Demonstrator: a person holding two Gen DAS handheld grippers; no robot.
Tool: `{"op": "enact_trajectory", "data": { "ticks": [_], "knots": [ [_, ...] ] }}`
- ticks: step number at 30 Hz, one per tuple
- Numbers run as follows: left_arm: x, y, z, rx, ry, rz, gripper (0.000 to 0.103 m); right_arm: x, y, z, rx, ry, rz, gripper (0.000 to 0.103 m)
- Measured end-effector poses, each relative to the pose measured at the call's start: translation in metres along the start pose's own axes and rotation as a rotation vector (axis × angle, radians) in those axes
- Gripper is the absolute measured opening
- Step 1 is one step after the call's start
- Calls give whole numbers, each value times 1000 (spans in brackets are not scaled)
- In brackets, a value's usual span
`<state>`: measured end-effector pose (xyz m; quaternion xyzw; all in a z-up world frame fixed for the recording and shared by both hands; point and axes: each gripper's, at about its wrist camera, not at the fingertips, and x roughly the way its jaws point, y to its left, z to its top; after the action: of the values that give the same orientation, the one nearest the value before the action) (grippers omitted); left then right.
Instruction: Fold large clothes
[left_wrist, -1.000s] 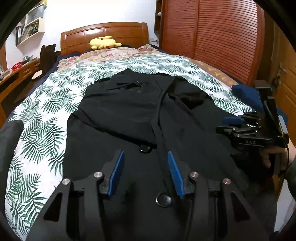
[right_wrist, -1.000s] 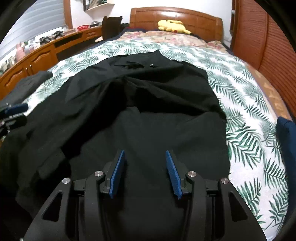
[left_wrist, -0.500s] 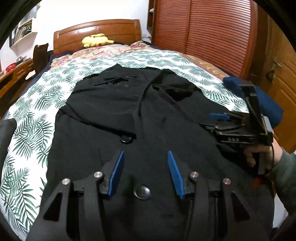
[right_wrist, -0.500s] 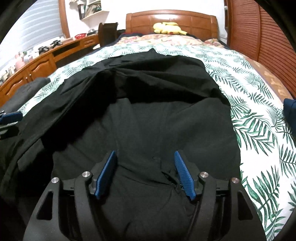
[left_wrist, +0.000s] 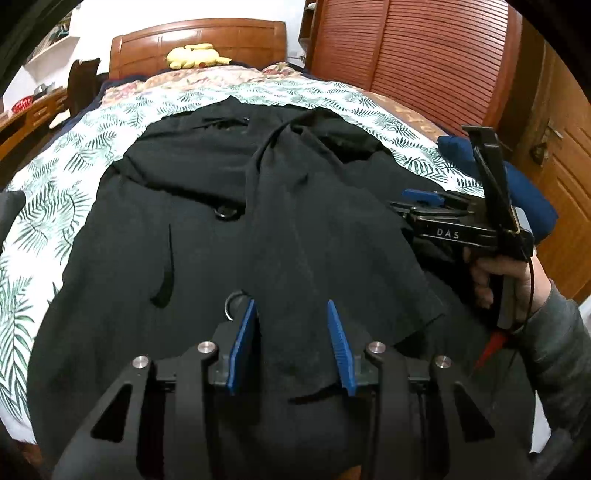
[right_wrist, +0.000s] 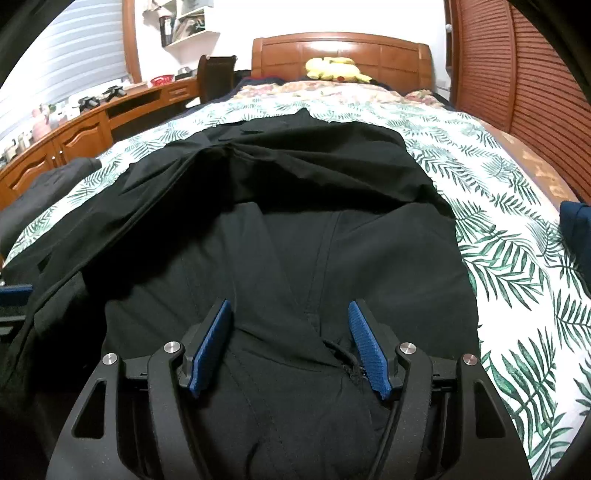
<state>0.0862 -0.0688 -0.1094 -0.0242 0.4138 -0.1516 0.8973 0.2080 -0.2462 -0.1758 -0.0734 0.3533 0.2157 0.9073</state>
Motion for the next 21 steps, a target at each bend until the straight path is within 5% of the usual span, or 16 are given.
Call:
{"op": "enact_trajectory", "data": {
  "ticks": [8,14,21],
  "knots": [
    [-12,-1,1,36,-14,12,4,0,1,0,-1,-8,-3,67],
    [-55,33,39,38,-120,111,4,0,1,0,-1,-9,-3,67],
    [-72,83,79,35,-156,243,4,0,1,0,-1,-9,-3,67]
  ]
}}
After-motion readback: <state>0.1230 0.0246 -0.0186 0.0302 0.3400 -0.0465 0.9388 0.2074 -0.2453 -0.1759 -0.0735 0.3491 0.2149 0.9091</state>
